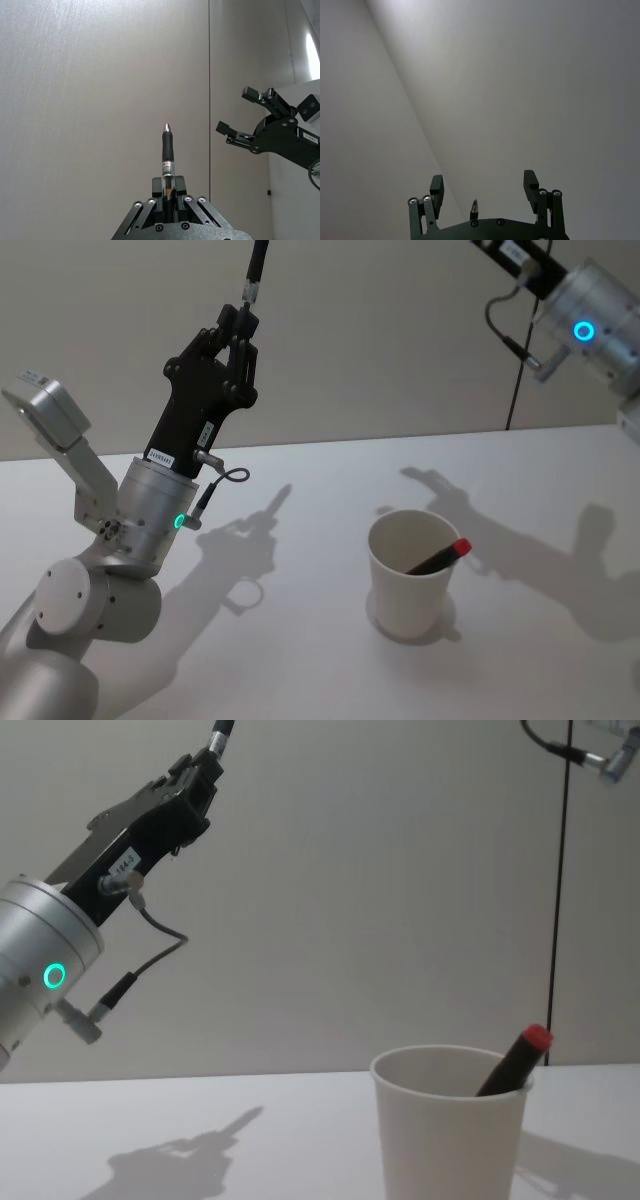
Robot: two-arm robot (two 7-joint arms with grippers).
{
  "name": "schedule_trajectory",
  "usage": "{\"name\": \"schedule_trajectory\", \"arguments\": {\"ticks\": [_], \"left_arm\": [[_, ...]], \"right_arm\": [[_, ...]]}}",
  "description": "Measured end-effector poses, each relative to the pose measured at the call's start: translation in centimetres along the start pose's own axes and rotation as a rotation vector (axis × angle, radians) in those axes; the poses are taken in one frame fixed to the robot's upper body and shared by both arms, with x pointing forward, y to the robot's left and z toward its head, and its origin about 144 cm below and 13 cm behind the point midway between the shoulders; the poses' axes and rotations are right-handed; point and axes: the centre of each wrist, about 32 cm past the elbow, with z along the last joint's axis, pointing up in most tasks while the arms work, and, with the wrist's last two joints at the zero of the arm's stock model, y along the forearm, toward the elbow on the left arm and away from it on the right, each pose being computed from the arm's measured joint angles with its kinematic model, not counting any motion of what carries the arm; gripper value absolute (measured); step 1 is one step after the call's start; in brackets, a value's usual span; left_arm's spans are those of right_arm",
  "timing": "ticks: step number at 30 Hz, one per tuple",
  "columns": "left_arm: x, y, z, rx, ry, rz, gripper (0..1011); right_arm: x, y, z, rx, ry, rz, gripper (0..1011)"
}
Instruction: Place the pen into the pen holder.
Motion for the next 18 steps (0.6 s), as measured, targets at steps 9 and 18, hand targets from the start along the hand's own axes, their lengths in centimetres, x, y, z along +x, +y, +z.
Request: {"name": "schedule_trajectory", "arguments": {"ticks": [9, 18], "left_arm": [[0.0, 0.0, 0.0, 0.0, 0.0, 0.0, 150], [0.0, 0.0, 0.0, 0.0, 0.0, 0.0, 150]], "right_arm": [[0.1, 2.2, 0.7, -0.109, 0.083, 0.041, 1002], [0.0, 4.0, 1.3, -0.234, 0.167, 0.072, 1002]]}}
